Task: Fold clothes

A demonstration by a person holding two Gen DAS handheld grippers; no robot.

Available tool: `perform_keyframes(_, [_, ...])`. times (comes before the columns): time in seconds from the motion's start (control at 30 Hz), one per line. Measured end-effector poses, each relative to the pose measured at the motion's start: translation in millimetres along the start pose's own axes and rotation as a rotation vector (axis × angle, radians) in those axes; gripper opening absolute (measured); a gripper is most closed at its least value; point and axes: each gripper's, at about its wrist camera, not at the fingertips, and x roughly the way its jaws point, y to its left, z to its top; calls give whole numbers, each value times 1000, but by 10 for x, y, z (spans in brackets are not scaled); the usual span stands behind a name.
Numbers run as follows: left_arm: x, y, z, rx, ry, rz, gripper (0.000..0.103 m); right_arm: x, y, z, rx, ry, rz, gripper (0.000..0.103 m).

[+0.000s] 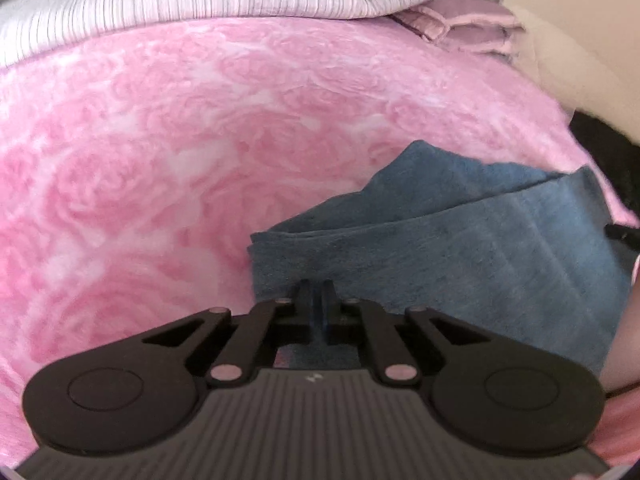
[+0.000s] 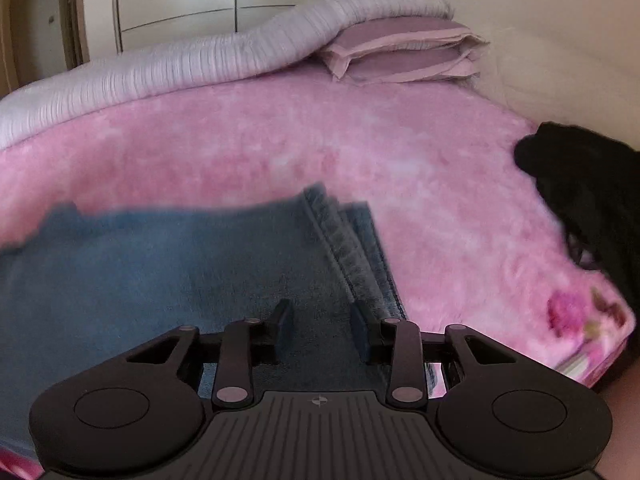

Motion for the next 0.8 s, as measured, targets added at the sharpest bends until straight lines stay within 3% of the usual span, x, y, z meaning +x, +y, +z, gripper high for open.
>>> perform_keyframes(0.07, [-123,-92,7,32,-6,26,6,-92,19,80,41,8,-19,35])
perform_keyframes(0.17, [-423,-183,-82,29,-26,-2,6,-366,136,116,52,-33,-29,35])
perform_keyframes(0.3, [-725,-356,-457,33,-10,-68,6,-691,425,-155,43,-56,11,35])
perform_keyframes(0.4, [-672,-439,-740,20,56,-74,7,-596,597,-418,34,-16,26,35])
perform_keyframes(0.47, [-642,-482,-814,37,38,-51,8,-478,691,-567,20,13,19,35])
perform_keyframes(0.63, [-867,-578,-679,13,54,39,9,-637,688,-395,113,56,10,35])
perform_keyframes(0.8, [-1205,-625,-756,28,25,67,27,-1079,911,-530,81,4,37,35])
